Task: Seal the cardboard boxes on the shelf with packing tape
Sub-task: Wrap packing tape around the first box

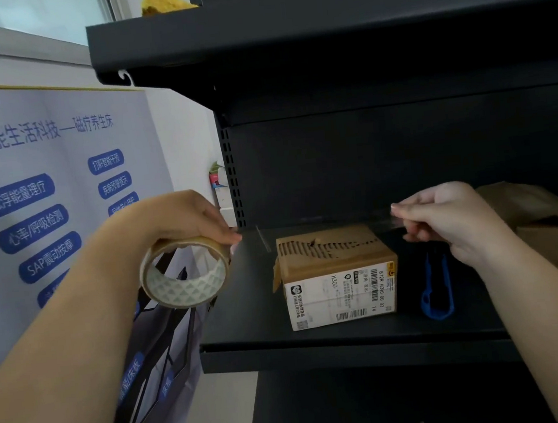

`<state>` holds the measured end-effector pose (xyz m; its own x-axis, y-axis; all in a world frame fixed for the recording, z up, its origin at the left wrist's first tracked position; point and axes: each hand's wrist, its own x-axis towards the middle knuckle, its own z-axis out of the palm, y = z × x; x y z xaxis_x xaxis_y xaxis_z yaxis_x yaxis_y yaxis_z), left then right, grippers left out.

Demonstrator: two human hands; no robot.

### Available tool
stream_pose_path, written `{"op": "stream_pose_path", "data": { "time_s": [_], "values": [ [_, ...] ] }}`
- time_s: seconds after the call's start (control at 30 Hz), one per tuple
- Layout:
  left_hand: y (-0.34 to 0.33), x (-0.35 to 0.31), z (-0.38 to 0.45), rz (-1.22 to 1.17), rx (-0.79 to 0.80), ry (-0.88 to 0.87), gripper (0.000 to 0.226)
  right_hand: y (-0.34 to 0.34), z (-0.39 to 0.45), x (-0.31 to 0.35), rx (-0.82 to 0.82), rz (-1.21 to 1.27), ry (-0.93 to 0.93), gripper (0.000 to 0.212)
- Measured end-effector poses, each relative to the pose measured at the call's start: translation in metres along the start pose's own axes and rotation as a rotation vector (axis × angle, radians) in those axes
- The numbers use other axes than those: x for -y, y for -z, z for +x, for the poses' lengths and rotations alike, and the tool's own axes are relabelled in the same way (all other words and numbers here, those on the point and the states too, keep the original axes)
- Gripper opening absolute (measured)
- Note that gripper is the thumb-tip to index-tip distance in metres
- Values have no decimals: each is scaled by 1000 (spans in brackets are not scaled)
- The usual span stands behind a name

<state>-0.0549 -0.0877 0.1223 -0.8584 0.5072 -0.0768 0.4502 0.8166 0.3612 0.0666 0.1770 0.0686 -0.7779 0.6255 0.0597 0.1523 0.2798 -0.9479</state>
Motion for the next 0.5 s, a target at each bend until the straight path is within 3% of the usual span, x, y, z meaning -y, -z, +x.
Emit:
{"op": "stream_pose_path", "data": {
  "time_s": [0.17, 0.5],
  "values": [
    [-3, 8, 8, -136, 83, -22, 28, -1, 2, -5, 2, -39, 24, 8],
    [-12, 19, 34, -107, 238, 72, 35, -2, 2, -19, 8, -53, 37, 7]
  ]
}}
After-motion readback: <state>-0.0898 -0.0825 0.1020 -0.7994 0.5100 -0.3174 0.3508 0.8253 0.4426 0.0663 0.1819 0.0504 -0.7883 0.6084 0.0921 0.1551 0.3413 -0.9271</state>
